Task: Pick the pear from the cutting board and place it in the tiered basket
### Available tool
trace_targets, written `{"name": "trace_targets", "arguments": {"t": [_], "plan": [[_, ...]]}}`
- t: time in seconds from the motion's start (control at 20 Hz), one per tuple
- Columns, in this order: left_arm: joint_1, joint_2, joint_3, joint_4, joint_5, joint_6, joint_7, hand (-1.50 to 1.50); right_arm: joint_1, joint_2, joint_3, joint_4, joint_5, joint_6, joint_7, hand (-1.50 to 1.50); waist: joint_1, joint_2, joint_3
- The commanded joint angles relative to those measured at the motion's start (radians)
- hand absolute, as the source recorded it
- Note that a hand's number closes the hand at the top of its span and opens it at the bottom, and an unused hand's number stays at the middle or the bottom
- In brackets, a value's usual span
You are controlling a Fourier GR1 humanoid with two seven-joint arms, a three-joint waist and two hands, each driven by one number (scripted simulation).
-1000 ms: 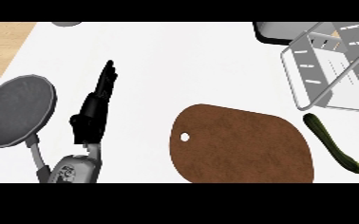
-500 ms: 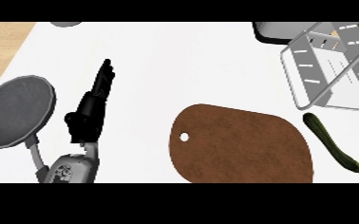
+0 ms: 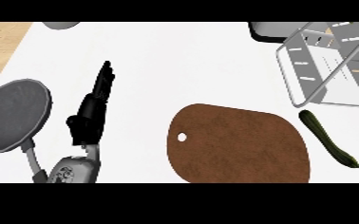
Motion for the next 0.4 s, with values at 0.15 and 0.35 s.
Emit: {"name": "trace_targets", "arguments": {"t": [0.15, 0.35], "plan": [[-0.009, 0.010, 0.034, 0.007, 0.020, -0.001, 0.002, 0.00, 0.293, -0.090, -0.156, 0.112, -0.128, 0.138, -0.193, -1.50, -0.019, 0.000, 0.004], [0.025, 0.008, 0.022, -0.021, 0.005, 0.009, 0.005, 0.00, 0.451, -0.102, -0.208, 0.146, -0.179, 0.257, -0.295, -1.50, -0.027, -0.005, 0.005]]}}
